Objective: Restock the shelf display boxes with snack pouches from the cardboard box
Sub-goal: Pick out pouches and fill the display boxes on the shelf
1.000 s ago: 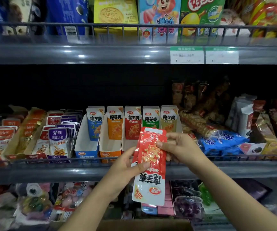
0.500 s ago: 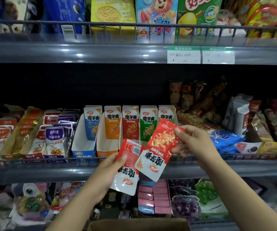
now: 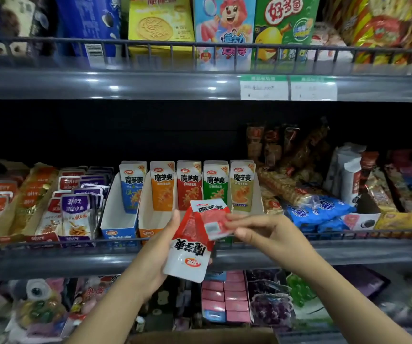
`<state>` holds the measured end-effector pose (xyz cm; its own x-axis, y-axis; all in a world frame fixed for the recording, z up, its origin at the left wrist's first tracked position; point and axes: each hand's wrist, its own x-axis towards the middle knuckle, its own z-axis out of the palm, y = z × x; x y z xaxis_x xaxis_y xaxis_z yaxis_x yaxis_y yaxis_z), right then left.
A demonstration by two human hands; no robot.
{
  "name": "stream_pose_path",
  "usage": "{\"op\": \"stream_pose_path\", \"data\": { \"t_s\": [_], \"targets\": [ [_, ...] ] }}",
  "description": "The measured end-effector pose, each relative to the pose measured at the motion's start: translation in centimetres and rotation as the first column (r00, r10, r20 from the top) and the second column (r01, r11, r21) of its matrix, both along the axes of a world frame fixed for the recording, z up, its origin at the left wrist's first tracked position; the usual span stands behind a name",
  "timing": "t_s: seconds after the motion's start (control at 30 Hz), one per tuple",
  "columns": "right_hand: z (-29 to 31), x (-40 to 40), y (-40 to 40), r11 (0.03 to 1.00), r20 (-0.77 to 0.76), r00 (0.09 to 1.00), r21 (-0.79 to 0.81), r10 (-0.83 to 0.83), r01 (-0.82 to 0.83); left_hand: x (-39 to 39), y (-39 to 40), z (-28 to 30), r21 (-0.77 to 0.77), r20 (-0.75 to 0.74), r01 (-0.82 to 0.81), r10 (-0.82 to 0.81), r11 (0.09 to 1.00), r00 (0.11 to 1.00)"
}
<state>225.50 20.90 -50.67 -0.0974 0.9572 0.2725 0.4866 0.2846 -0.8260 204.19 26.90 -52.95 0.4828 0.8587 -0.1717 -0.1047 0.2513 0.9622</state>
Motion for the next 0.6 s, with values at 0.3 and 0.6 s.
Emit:
{"op": "stream_pose_path", "data": {
  "t_s": [0.3, 0.6],
  "targets": [
    [-2.4, -2.2, 1.2, 0.975, -0.188, 0.958, -0.097, -0.215, 0.200, 1.6, -0.9, -0.7, 0.089, -0.121, -0.052, 0.063, 0.995, 0.991],
    [0.6, 1.2, 2.1, 0.982, 0.246, 0.969, -0.188, 0.021, 0.026, 0.2, 0.5, -0.2, -0.135, 0.018, 0.078, -0.077, 0.988, 0.997]
  ]
}}
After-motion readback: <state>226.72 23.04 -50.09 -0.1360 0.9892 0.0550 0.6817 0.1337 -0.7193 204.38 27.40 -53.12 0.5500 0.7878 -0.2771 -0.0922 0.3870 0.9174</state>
